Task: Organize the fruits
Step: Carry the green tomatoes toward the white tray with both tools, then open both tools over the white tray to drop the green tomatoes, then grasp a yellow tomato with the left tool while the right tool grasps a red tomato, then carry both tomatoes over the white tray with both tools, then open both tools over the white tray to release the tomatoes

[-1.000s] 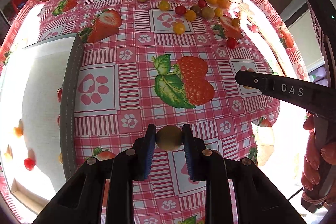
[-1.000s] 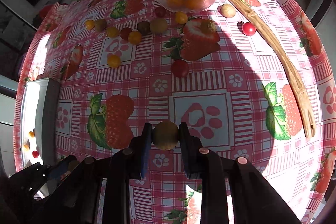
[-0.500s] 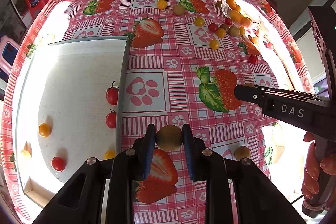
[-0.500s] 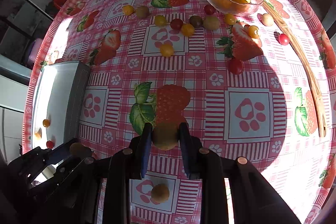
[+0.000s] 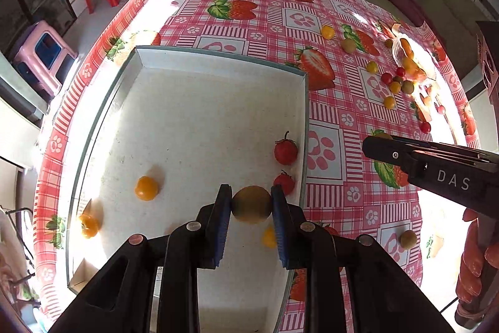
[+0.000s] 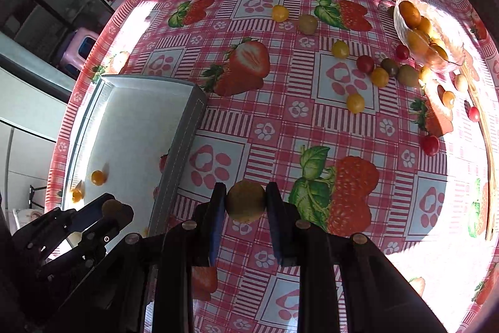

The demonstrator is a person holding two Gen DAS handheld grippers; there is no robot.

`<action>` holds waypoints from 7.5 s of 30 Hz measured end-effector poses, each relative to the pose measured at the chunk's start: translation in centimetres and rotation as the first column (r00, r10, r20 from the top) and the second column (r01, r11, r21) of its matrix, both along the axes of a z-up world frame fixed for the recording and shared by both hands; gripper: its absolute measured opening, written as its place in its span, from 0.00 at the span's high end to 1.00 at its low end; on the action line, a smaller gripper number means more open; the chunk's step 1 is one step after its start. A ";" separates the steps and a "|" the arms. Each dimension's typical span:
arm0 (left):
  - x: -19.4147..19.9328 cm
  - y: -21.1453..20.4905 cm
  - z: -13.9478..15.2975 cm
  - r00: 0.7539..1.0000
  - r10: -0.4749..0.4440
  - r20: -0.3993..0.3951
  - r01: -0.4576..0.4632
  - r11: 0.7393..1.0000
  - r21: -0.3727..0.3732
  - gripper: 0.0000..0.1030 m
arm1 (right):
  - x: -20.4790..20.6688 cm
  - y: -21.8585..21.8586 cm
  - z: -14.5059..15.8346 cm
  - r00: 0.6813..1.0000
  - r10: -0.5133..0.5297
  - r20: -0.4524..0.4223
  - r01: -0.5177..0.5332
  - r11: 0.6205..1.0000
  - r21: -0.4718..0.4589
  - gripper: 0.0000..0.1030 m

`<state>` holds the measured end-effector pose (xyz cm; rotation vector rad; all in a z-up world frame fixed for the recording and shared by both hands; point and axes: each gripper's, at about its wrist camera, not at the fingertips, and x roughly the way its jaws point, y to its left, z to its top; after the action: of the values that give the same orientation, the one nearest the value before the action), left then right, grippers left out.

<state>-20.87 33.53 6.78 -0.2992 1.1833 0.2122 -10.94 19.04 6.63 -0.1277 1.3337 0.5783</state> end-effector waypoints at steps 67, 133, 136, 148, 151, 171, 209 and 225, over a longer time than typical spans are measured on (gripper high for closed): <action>5.6 -0.4 -0.3 0.996 -0.082 -0.044 0.087 0.986 0.139 0.25 | 2.7 -2.4 -0.7 0.992 -0.122 0.012 0.123 0.992 -0.008 0.25; 12.0 -13.9 -1.0 0.973 -0.226 0.042 0.226 0.974 -0.003 0.78 | 9.6 -17.3 -0.7 0.940 -0.334 0.065 0.334 0.942 0.003 0.75; 10.6 -13.0 -0.5 0.976 -0.214 0.045 0.215 0.977 -0.008 0.78 | 8.3 -16.2 -0.3 0.948 -0.313 0.058 0.313 0.950 0.009 0.75; 6.2 -7.5 -0.4 0.988 -0.152 0.021 0.153 0.987 -0.040 0.78 | 3.8 -9.6 0.4 0.981 -0.190 0.036 0.190 0.982 0.005 0.75; 6.2 -8.0 -0.5 0.984 -0.179 0.019 0.179 0.984 -0.021 0.71 | 3.0 -8.9 0.2 0.984 -0.179 0.020 0.179 0.984 -0.007 0.75; 10.3 -10.2 -5.2 0.985 -0.168 -0.032 0.170 0.981 0.091 0.37 | 2.0 -12.8 -0.5 0.966 -0.258 -0.009 0.258 0.966 -0.022 0.75; 2.8 -2.9 1.4 0.995 -0.028 0.097 0.029 1.000 -0.008 0.81 | 0.5 -5.3 0.9 0.994 -0.109 -0.014 0.110 0.994 0.018 0.75; -4.8 6.5 -0.1 0.981 0.189 0.046 -0.190 0.981 0.025 0.81 | -2.9 7.5 0.5 0.990 0.139 -0.028 -0.138 0.990 0.031 0.75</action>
<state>-25.67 39.99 6.68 -0.3898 1.1083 0.3872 -13.87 26.49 7.12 -0.1901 1.3525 0.7190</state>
